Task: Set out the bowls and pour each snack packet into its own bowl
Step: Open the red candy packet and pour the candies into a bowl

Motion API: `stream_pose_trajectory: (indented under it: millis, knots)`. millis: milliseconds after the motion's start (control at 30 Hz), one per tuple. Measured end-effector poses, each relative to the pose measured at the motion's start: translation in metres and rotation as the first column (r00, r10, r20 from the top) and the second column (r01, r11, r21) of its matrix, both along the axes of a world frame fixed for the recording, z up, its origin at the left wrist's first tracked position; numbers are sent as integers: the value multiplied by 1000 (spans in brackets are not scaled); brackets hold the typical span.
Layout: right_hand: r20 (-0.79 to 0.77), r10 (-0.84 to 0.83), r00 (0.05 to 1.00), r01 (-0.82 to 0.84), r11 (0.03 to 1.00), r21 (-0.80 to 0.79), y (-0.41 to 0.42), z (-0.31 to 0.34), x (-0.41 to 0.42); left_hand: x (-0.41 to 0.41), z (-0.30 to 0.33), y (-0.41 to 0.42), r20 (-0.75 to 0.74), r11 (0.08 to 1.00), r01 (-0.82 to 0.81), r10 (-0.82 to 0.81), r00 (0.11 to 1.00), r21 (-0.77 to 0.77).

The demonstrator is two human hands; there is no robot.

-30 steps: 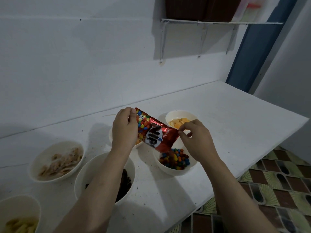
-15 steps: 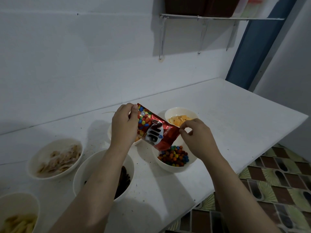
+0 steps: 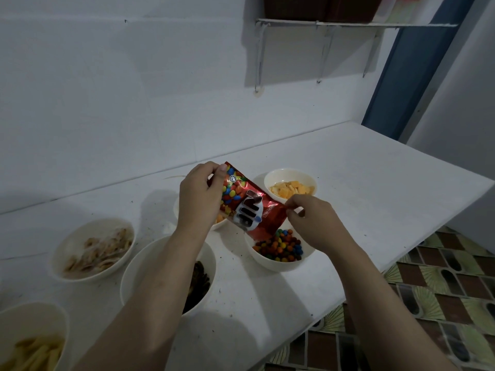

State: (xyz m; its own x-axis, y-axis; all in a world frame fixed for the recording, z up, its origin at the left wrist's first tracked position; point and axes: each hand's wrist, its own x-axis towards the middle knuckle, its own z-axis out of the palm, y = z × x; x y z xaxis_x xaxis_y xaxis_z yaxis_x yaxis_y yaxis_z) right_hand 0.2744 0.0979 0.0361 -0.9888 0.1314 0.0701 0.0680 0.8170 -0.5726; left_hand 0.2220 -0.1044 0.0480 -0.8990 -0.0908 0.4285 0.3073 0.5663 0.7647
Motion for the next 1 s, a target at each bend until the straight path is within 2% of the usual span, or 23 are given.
stream_pose_trajectory:
  millis: [167,367,467,567,667,733,867,1000]
  knots:
    - [-193,129,973,-144,987,-69,-18,12,-1,1,-1,5,-41,999,25,-27,999,-45]
    - [-310,90,946,-135,983,-127,-35,15,-17,1,-8,13,-77,993,105,-109,991,-57]
    - [-297,3,955,-74,971,-229,-30,10,-15,-1,-21,12,-60,995,104,-104,993,-6]
    - [-252,-127,960,16,916,-400,-16,0,-10,0,-36,12,-23,997,75,-75,997,32]
    - [-164,-202,966,68,806,-588,-2,-7,-5,3,-44,15,61,968,128,-144,988,216]
    - [-107,-204,973,89,762,-642,3,-9,0,4,-46,19,151,926,186,-246,957,329]
    - [-83,-171,982,98,828,-551,11,-11,6,3,-43,27,177,898,249,-329,928,363]
    - [-83,-151,985,129,966,-226,19,-1,10,1,-38,30,164,889,280,-357,920,362]
